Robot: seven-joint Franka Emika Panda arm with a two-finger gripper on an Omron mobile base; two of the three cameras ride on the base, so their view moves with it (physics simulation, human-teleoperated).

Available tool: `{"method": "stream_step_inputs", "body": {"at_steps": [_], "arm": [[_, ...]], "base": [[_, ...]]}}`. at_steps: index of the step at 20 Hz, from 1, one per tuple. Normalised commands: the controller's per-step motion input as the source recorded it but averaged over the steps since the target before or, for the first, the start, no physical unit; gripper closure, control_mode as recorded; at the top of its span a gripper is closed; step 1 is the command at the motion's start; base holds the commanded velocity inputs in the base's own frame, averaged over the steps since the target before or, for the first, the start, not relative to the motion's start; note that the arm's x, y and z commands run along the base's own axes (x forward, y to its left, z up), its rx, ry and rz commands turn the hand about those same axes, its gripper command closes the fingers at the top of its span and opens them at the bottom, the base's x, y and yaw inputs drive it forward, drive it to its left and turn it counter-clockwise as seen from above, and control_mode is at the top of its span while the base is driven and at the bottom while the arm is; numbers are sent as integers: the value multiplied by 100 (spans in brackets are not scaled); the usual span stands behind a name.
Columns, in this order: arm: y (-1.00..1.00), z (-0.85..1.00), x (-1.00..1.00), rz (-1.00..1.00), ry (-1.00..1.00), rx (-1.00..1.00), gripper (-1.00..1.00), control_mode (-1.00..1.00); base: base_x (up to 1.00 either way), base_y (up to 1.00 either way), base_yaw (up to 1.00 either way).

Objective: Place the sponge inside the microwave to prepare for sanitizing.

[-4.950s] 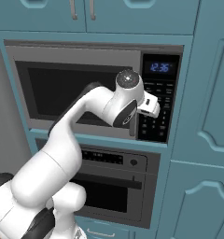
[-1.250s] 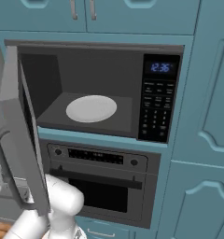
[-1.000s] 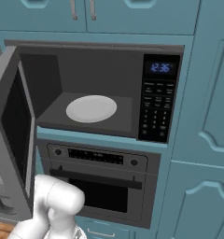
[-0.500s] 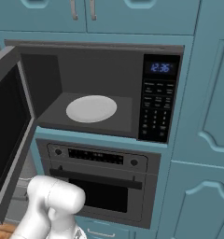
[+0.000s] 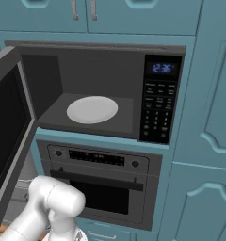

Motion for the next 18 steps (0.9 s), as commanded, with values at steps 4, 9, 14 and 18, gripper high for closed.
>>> {"method": "stream_step_inputs", "body": {"at_steps": [4, 9, 14, 18], "arm": [[40, -10, -16, -6, 0, 0, -100, -100], [-1, 3, -43, -4, 0, -1, -100, -100], [-21, 0, -89, 0, 3, 0, -100, -100], [-29, 2, -72, 2, 10, 0, -100, -100]], "base": [[0, 0, 0], [0, 0, 0], [0, 0, 0], [0, 0, 0]]}}
